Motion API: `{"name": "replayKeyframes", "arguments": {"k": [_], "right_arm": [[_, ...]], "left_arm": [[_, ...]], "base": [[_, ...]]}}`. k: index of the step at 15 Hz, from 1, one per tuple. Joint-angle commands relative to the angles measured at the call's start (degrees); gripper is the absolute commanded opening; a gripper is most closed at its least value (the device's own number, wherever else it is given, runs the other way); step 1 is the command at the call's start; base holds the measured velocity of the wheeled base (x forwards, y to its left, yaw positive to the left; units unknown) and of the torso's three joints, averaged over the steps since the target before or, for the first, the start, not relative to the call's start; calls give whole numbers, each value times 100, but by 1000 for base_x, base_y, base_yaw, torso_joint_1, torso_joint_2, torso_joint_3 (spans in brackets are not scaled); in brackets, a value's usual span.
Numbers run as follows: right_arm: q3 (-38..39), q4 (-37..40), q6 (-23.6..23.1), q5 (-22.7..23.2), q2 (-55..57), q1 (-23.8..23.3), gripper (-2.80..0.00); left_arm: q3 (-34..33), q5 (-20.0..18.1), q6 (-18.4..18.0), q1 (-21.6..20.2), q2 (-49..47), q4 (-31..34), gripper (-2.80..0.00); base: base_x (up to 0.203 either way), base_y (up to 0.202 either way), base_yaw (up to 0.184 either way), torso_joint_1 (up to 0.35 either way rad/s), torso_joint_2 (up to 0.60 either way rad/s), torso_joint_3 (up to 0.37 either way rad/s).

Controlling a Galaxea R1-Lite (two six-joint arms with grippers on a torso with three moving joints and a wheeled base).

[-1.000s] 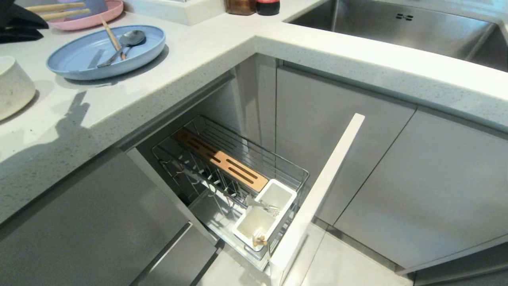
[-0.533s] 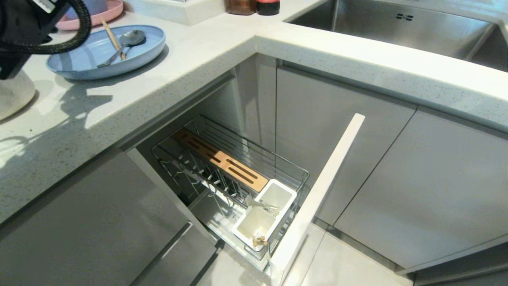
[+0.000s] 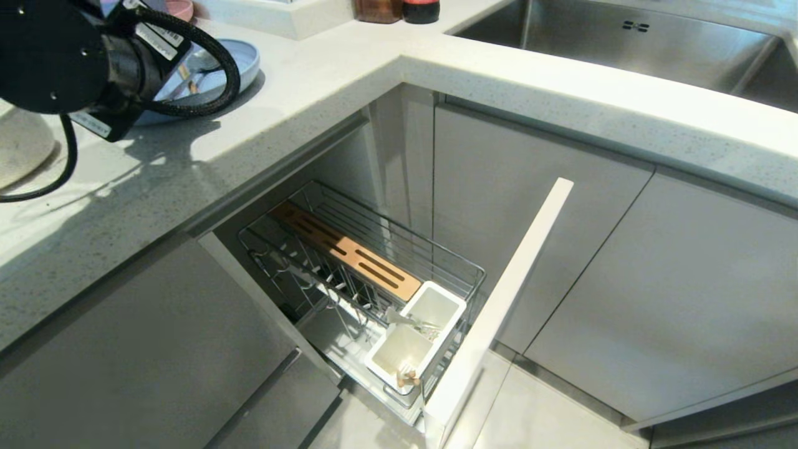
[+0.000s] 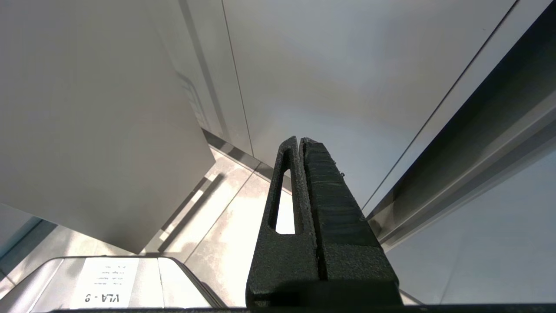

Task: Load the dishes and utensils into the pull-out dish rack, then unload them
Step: Take the chopsticks out of the cupboard

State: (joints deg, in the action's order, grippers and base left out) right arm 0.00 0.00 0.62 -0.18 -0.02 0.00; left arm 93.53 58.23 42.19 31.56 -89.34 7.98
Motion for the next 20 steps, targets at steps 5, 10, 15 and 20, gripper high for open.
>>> {"name": "replayKeyframes", "arguments": {"k": [5, 10, 15, 20], "right_arm": [[9, 0, -1, 1, 2, 0, -280], [9, 0, -1, 1, 2, 0, -280], [9, 0, -1, 1, 2, 0, -280], [9, 0, -1, 1, 2, 0, -280]], "left_arm": [[-98, -58, 17, -45, -216, -174, -280], [-107, -58, 8, -54, -207, -156, -280], [-89, -58, 0, -54, -189, -183, -280], [-107, -58, -80, -54, -163, -183, 0]], "base": [[0, 0, 0, 0, 0, 0], [0, 0, 0, 0, 0, 0], [0, 0, 0, 0, 0, 0], [0, 0, 0, 0, 0, 0]]}}
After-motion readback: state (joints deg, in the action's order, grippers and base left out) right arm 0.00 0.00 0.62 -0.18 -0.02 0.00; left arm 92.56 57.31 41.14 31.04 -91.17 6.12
